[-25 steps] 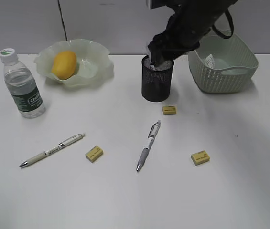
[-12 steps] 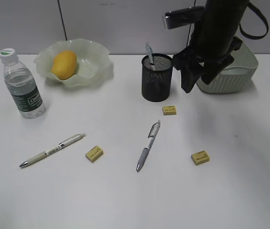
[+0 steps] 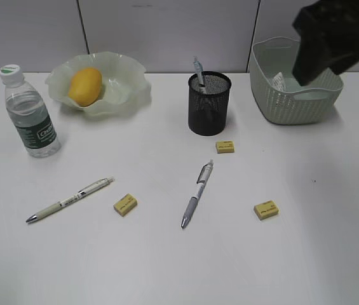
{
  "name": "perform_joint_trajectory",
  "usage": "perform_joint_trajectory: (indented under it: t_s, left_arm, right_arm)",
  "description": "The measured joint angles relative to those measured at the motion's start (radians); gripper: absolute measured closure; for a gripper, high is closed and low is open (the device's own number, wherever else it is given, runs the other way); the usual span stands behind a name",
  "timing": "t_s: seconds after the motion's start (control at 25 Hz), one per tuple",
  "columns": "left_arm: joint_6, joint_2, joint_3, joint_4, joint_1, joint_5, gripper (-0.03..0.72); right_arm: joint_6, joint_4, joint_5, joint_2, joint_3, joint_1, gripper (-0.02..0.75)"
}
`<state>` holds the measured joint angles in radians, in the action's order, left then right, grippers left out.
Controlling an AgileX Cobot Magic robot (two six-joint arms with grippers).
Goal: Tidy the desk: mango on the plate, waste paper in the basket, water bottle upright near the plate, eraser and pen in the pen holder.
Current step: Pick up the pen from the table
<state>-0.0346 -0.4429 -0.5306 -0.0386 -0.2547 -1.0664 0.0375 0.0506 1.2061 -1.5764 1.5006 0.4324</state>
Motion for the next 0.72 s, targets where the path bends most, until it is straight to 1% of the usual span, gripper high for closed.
perform_joint_trajectory:
  t_s: [0.28, 0.4, 0.52, 0.72]
  left_arm:
    - [0.0, 0.0, 0.0, 0.0, 0.0, 0.0, 0.265]
    - [0.0, 0.0, 0.0, 0.0, 0.0, 0.0, 0.269]
    - [0.0, 0.0, 0.0, 0.0, 0.0, 0.0, 0.27]
    - [0.0, 0.0, 0.0, 0.0, 0.0, 0.0, 0.27]
  right_arm:
    - [-0.003, -0.009, -0.002, 0.359, -0.32, 0.001, 0.281]
    - [-0.004, -0.009, -0.042, 0.511, -0.455, 0.001, 0.281]
    - [-0.004, -0.012, -0.095, 0.649, -0.569, 0.001, 0.281]
    - [-0.005, -0.027, -0.126, 0.852, -0.721, 0.001, 0.281]
